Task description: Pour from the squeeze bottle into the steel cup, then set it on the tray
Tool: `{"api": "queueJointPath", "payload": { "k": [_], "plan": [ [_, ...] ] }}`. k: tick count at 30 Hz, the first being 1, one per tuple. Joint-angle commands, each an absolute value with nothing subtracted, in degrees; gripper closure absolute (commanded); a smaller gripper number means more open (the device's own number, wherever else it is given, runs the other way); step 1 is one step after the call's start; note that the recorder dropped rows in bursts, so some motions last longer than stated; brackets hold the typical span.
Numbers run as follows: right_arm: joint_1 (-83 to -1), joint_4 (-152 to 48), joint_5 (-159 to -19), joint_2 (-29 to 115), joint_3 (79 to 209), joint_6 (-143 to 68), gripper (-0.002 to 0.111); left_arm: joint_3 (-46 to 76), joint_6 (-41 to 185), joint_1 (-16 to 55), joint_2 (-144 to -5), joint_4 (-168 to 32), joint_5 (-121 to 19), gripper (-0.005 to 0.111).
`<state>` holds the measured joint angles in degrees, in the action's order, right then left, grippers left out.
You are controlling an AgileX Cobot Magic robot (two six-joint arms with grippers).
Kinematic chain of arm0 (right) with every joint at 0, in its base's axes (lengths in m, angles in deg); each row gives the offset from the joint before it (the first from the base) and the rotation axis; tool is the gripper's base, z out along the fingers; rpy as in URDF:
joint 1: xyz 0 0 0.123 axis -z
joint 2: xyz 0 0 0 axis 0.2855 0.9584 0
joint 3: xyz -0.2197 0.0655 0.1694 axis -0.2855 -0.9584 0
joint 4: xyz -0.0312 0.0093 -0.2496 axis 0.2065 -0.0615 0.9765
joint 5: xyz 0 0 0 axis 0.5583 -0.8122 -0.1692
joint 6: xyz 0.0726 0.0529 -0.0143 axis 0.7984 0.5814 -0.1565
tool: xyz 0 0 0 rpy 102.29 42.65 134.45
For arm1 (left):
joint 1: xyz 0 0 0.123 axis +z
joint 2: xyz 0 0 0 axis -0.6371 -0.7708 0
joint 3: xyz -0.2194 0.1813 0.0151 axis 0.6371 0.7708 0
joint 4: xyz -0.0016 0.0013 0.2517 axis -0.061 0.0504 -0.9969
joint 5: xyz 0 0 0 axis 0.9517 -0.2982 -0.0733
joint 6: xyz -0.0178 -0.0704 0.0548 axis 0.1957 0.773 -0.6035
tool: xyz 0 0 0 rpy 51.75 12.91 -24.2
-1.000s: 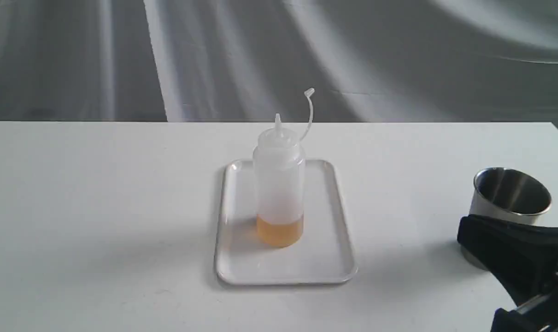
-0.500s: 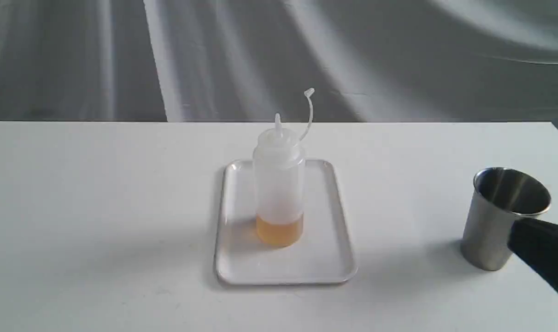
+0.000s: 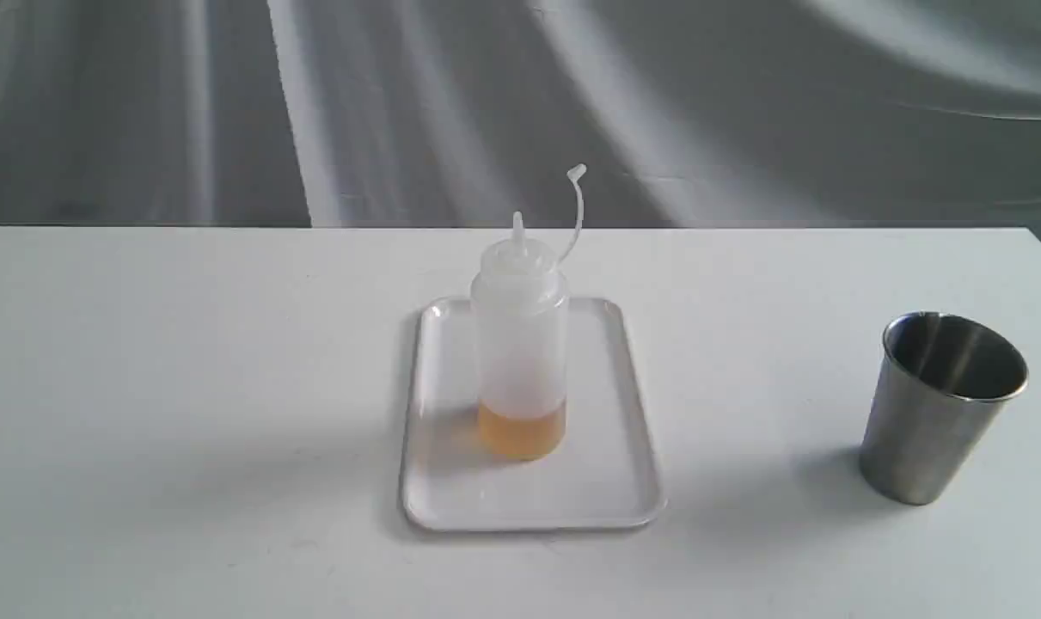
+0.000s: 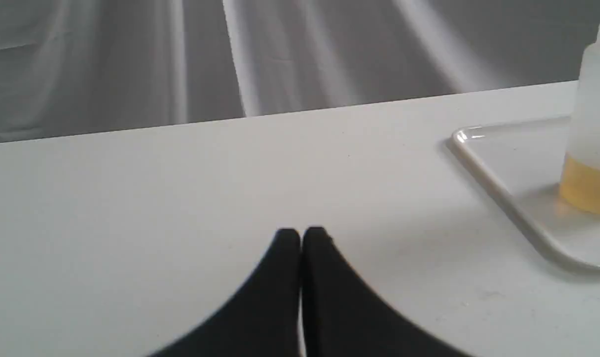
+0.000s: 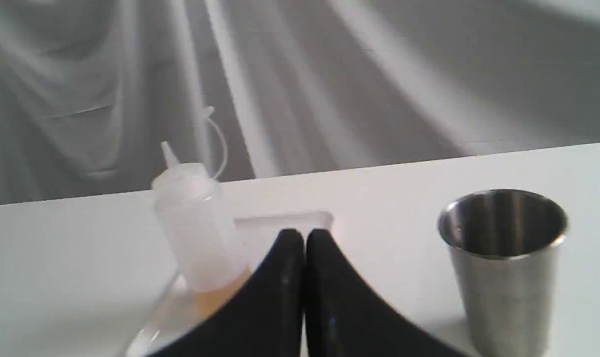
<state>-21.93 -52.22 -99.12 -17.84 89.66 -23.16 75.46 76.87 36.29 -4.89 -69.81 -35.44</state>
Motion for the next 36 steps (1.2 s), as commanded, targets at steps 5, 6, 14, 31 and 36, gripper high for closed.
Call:
{"api": "queueJointPath", "payload": {
  "k": [5,6,14,31,36],
  "plan": [
    [-18.05,-50.47,-96.16,-22.04,83.8,-23.04,0.108,75.72,77.02,35.95,-4.75,-69.77,-35.83,0.107],
    [-18.05,-50.47,-96.18,-22.69,83.11,-23.04,0.108,75.72,77.02,35.95,-4.75,-69.77,-35.83,0.107],
    [-18.05,-50.36,-95.01,-27.4,78.76,-23.23,0.108,75.72,77.02,35.95,-4.75,-69.77,-35.83,0.107],
    [-18.05,-39.96,-106.75,-27.69,78.76,-23.23,0.108,75.72,76.94,35.95,-4.75,-69.77,-35.83,0.107],
    [-18.05,-40.5,-106.91,-27.69,78.76,-23.23,0.108,75.72,76.94,35.95,-4.75,-69.77,-35.83,0.107]
  ]
}}
